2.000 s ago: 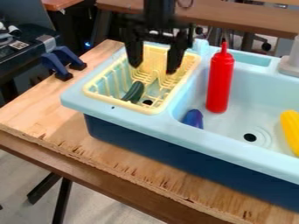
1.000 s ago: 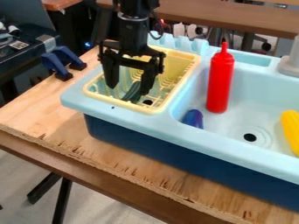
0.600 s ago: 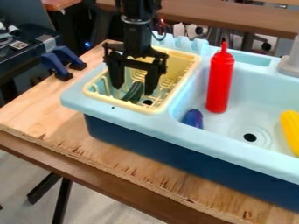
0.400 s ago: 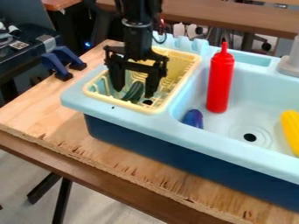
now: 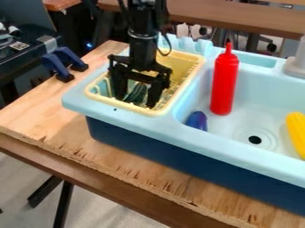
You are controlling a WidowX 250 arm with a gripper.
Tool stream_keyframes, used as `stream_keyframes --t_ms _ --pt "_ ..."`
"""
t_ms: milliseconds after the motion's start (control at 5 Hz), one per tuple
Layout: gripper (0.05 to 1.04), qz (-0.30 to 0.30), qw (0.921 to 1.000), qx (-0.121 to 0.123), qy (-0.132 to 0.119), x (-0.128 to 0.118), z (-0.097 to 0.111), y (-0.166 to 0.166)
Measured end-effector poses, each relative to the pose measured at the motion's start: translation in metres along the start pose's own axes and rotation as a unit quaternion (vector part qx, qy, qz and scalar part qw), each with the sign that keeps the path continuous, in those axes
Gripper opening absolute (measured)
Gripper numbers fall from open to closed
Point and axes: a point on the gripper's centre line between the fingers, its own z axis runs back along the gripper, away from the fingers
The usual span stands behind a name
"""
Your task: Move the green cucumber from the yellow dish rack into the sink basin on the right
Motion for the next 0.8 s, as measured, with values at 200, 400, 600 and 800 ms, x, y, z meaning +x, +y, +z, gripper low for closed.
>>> stream_keyframes --t_ms 200,400,600,800 --pt "0.949 0.001 0.9999 0.003 0.015 -0.002 -0.010 0.001" --pt "0.654 0.004 0.9999 0.005 0.013 -0.002 -0.011 0.001" --pt "0.515 0.011 0.9998 0.009 0.014 -0.003 -0.010 0.003" --pt "0.515 0.009 0.9999 0.011 0.007 -0.007 0.004 0.002"
